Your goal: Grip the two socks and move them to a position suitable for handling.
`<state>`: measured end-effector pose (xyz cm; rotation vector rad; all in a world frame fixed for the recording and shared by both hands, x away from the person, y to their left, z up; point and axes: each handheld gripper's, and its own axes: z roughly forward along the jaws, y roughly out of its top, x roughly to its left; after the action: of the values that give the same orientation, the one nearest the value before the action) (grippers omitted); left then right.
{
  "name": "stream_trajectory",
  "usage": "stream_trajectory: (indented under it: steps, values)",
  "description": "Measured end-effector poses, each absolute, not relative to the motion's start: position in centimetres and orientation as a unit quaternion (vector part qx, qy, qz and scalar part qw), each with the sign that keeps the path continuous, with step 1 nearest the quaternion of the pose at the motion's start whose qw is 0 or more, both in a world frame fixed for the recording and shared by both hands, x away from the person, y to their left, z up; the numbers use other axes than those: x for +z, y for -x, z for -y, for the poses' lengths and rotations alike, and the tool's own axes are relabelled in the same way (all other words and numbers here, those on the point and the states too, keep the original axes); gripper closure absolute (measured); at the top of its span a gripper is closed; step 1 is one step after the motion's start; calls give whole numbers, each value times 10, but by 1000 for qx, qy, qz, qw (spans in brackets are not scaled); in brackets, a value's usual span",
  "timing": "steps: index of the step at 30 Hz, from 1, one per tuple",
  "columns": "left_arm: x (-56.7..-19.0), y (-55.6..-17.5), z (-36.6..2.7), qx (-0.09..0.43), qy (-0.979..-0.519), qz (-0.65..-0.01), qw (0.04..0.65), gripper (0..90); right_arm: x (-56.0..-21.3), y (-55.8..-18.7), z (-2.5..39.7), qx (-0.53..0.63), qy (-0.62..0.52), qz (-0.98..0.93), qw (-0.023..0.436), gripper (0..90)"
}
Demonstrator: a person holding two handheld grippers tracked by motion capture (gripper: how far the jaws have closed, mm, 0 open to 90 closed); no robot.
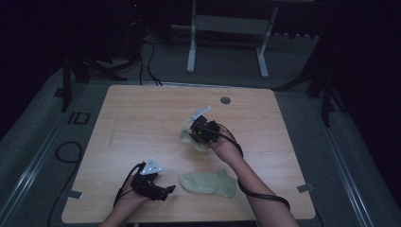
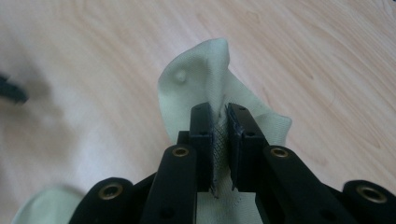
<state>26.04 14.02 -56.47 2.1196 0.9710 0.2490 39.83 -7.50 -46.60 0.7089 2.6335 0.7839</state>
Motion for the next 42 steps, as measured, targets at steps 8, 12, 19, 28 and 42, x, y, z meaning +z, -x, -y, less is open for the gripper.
stream_trajectory:
  steps: [8,12,19,28,42]
  values:
    - [-566,-261,-140,93,-835,-378,388,63,-489,-377,92,255,-232,-928,143,812]
    - [-566,-261,-140,94,-835,-379,389,63,-512,-378,97,257,-241,-928,120,809]
    - [-567,-263,-141,90,-835,-379,389,66,-538,-384,96,224,-234,-940,109,799]
    - [-567,-268,-139,94,-832,-383,389,67,-532,-383,96,242,-239,-934,109,584]
    - [-526,-304,-100,159,-853,-300,396,760,-496,-382,118,275,-275,-915,108,532]
